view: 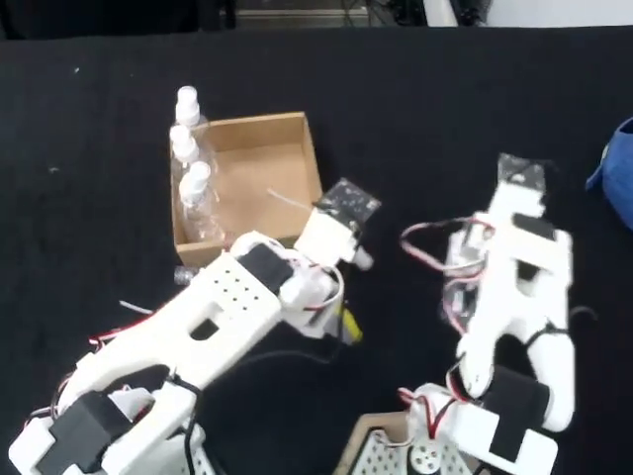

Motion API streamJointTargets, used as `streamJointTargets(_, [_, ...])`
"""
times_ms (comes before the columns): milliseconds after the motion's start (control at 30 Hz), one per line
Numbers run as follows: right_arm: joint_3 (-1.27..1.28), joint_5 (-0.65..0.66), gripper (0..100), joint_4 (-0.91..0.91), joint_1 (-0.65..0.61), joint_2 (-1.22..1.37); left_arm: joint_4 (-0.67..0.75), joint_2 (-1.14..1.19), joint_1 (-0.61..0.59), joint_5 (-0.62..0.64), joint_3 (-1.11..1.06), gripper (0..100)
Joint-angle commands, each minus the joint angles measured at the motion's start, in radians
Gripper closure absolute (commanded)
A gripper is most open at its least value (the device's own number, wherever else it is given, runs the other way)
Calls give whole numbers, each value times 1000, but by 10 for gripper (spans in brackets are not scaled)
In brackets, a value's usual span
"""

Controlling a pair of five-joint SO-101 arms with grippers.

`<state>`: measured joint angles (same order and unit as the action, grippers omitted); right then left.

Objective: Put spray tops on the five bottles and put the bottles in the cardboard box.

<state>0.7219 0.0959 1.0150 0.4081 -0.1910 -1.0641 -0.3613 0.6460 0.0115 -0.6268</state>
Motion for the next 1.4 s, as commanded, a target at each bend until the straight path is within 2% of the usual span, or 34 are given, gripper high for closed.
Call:
streamJointTargets(0, [-81, 407, 953, 17, 100, -4, 9, -41, -5, 5, 12, 759])
streamJointTargets(133, [-81, 697, 949, 100, 101, 5, 17, -41, -4, 14, -7, 759])
streamJointTargets(233, [-84, 810, 949, 167, 72, -2, 17, -41, 5, 46, -16, 759])
streamJointTargets(333, [-81, 867, 949, 190, 46, 5, 17, -41, 5, 69, -19, 759])
streamJointTargets(467, [-76, 864, 948, 187, 43, -2, 55, -41, 10, 101, -35, 759])
streamJointTargets(733, [-51, 864, 948, 190, 40, 5, 250, -41, 10, 112, -153, 759])
streamJointTargets(1000, [16, 862, 947, 114, 46, 5, 255, -38, 2, 112, -156, 759])
streamJointTargets(1167, [67, 799, 888, 81, 41, -2, 252, -41, 10, 112, -156, 759])
streamJointTargets(1367, [85, 799, 883, 77, 40, 4, 252, -41, 7, 112, -156, 759])
